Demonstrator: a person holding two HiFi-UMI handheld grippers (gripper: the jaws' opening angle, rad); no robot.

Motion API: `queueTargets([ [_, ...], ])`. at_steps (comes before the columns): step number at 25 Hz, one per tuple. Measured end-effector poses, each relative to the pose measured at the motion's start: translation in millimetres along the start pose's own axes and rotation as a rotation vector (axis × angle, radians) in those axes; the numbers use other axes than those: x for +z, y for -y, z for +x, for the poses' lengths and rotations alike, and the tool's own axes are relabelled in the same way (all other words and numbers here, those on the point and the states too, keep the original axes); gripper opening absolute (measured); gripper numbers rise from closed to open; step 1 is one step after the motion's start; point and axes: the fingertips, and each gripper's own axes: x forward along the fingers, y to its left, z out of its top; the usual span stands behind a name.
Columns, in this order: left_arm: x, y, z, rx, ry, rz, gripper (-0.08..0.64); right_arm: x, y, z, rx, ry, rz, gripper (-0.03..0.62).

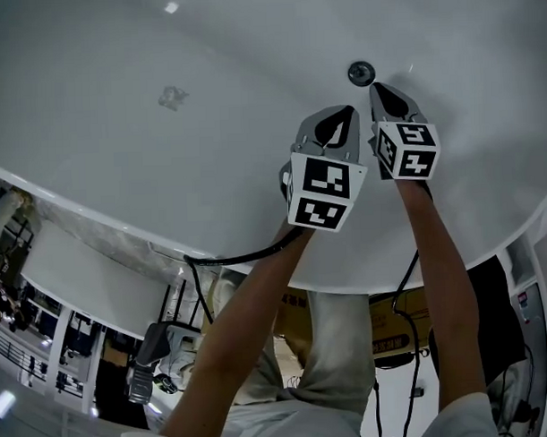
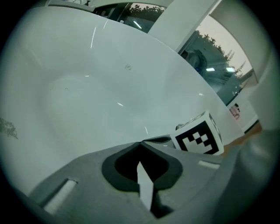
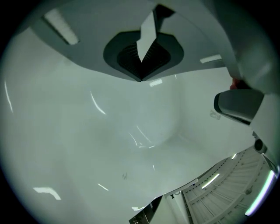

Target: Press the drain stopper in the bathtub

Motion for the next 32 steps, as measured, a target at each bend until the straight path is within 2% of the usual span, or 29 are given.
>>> queueTargets([
  [5, -12.7, -18.8, 18.7, 0.027, -0.029, -0.013, 0.003, -16.2, 10.8, 21.5, -0.011, -0.041, 0.023, 0.005],
  [13, -32.0, -24.1, 53.7, 0.005, -0.072, -0.023, 0.003, -36.7, 23.5, 65.7, -0.043, -0.109, 0.080, 0.005],
  [19, -41.5, -38.5, 64.9, 0.026, -0.095, -0.067, 0.004, -52.1, 28.1, 91.2, -0.039, -0.156, 0.103, 0.005],
  [22, -42.7, -41.3, 66.5, 0.023, -0.100, -0.065, 0.003, -58.5, 34.4, 96.0, -0.060, -0.176, 0.123, 0.005],
  [26, -41.7, -42.0, 68.5, 0.018, -0.108, -0.056, 0.004, -62.0, 38.3, 99.1, -0.105, -0.235, 0.084, 0.005],
  [28, -43.1, -43.3, 68.1, 0.020, -0.114, -0.054, 0.004, -63.9, 38.9, 102.3, -0.123, -0.262, 0.104, 0.005],
  [32, -41.7, -43.0, 66.2, 0.016, -0.115, -0.037, 0.003, -60.9, 39.3, 104.1, -0.117, -0.313, 0.099, 0.006],
])
